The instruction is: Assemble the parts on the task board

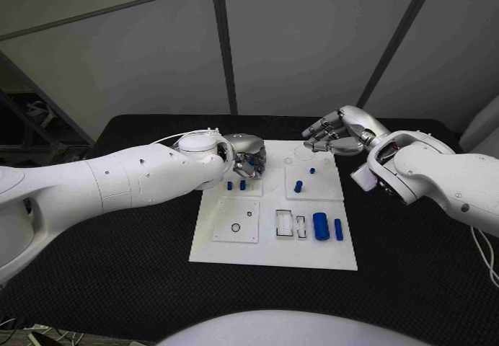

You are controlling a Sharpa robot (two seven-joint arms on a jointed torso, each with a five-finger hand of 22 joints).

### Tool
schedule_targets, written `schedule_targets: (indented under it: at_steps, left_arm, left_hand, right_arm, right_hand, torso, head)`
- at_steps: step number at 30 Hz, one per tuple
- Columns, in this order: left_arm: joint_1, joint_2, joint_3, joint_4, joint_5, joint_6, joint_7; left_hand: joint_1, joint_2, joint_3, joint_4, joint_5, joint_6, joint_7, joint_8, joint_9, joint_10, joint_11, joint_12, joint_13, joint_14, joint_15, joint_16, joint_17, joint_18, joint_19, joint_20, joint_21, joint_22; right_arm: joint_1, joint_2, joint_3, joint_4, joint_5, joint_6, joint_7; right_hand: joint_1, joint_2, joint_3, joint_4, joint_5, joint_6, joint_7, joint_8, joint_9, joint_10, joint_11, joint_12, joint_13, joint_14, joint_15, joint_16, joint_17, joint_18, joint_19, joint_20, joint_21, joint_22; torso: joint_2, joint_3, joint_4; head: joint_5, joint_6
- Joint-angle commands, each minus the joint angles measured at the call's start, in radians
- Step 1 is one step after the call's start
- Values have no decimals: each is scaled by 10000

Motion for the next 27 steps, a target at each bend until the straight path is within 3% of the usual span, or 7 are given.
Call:
schedule_targets:
  at_steps: [1,27]
  left_arm:
    - [-3,22,4,-27,-87,173,-50]
    - [-93,142,7,-359,-41,203,74]
  left_hand:
    - [71,35,111,-27,1,57,9,-45,-18,90,-13,-60,-26,66,-5,81,22,117,64,-38,70,64]
    - [387,316,854,-419,-64,444,99,-252,-73,680,-69,-359,-203,565,-78,1051,671,-105,578,-102,1572,1415]
  right_arm:
    - [18,14,7,26,-24,37,70]
    - [18,11,8,47,-24,55,76]
  right_hand:
    - [10,22,-12,-53,67,-25,65,2,-6,-57,36,-66,-8,-6,53,-69,-13,3,45,40,-54,-15]
    - [-8,49,-7,-35,92,-17,66,7,-5,-49,37,-67,-25,-1,56,-83,-17,2,50,45,-70,-23]
  torso:
    - [4,1,1]
    - [-8,1,4]
  head:
    - [-9,-5]
    - [-21,-6]
